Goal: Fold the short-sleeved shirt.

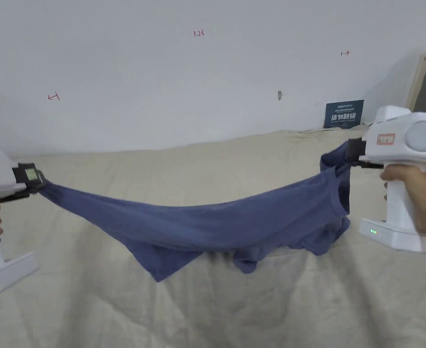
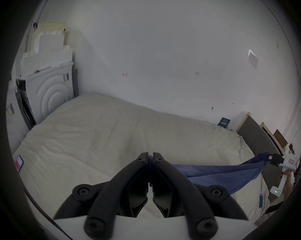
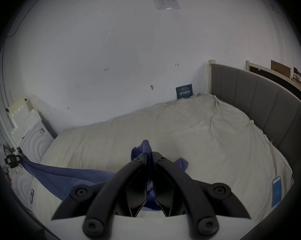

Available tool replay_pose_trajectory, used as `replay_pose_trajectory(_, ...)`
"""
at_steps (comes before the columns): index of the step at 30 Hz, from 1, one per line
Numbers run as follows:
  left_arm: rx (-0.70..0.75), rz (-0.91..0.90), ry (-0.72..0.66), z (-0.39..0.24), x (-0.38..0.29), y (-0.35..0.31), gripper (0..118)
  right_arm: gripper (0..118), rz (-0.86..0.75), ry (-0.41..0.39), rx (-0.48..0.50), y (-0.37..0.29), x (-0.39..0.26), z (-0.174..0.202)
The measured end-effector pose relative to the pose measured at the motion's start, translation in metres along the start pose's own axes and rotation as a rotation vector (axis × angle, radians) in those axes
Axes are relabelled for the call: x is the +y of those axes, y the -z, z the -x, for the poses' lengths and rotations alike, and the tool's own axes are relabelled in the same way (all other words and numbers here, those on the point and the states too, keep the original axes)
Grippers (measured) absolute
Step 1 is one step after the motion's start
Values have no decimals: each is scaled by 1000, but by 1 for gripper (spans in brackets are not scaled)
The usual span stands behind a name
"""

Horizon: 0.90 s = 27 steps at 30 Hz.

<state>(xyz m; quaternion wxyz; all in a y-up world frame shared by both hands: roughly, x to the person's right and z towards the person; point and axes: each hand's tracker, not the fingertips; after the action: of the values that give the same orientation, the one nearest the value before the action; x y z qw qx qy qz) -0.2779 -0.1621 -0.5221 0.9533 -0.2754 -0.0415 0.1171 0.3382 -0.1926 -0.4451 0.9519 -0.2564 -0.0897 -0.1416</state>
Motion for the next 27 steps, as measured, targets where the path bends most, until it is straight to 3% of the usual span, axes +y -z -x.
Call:
replay_pose_trajectory(11, 20, 235, -74, 54, -180, -47, 1, 3, 165, 11, 11, -52, -156, -20)
replay_pose_trajectory(13, 29, 256, -78, 60, -206, -54, 1, 3, 230, 69, 2, -63, -177, -26)
replay_pose_trajectory(15, 37, 283, -81, 67, -226, -62, 1, 3, 256, 117, 3, -76, -198, -31)
replay_pose_trajectory(27, 78, 437, -77, 101, -287, -113, 1, 3, 335, 94, -2, -139, -261, -55)
